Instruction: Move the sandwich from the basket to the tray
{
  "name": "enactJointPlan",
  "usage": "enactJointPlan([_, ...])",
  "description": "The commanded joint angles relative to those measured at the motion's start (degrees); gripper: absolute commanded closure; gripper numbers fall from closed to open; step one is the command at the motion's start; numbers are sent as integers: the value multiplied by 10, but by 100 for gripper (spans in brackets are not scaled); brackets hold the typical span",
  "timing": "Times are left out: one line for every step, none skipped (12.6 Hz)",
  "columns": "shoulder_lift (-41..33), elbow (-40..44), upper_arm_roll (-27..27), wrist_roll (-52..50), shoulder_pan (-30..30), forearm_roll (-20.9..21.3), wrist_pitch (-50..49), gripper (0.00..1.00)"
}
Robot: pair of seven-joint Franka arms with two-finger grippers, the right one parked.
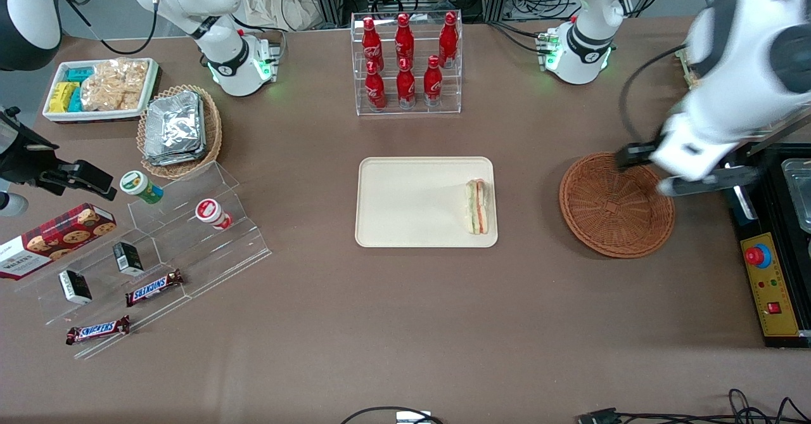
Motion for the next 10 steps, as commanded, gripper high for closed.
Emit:
enactJointPlan([-35, -26, 54, 15, -24, -6, 1, 0])
enactJointPlan([-38, -22, 65, 15, -24, -7, -1, 0])
enactJointPlan([-37, -7, 68, 16, -25, -7, -16, 0])
enactJointPlan([-35, 11, 68, 18, -25, -9, -33, 0])
enactJointPlan([-34, 23, 68, 19, -28, -11, -43, 0])
enactJointPlan([-31, 32, 68, 19, -29, -11, -49, 0])
enactJointPlan([-28, 36, 68, 19, -29, -11, -53, 0])
enactJointPlan([-28, 36, 68, 20, -29, -11, -53, 0])
enactJointPlan([-28, 39, 68, 20, -29, -11, -53, 0])
enactJointPlan([-28, 40, 68, 21, -29, -11, -54, 0])
